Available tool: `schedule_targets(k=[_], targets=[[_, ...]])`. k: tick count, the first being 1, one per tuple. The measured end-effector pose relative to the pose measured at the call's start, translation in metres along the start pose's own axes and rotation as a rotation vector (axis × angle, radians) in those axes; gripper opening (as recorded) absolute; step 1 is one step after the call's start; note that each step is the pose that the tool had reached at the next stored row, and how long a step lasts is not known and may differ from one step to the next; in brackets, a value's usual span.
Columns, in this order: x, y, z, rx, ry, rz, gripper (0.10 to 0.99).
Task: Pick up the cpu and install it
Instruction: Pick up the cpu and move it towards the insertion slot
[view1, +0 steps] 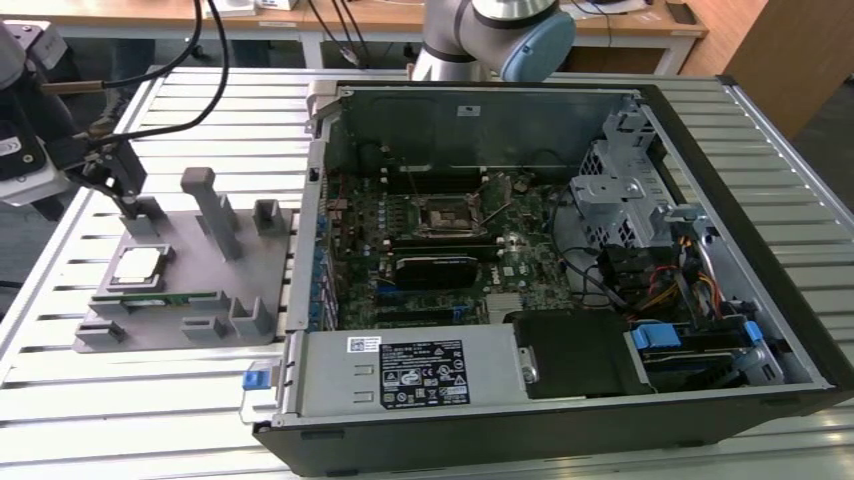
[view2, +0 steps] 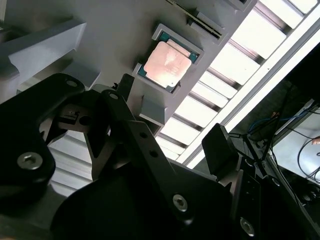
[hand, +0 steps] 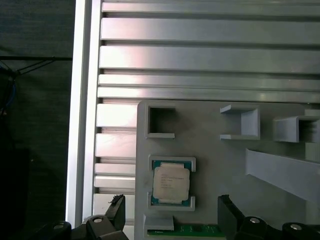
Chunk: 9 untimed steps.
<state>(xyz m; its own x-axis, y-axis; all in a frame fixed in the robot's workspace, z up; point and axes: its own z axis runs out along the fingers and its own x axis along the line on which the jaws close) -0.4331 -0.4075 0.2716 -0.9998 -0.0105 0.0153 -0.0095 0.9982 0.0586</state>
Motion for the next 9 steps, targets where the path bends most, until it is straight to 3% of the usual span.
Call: schedule_targets(k=[9], targets=[[0.0000, -0.0001, 0.0025, 0.000, 0.0000, 0.000, 0.820]])
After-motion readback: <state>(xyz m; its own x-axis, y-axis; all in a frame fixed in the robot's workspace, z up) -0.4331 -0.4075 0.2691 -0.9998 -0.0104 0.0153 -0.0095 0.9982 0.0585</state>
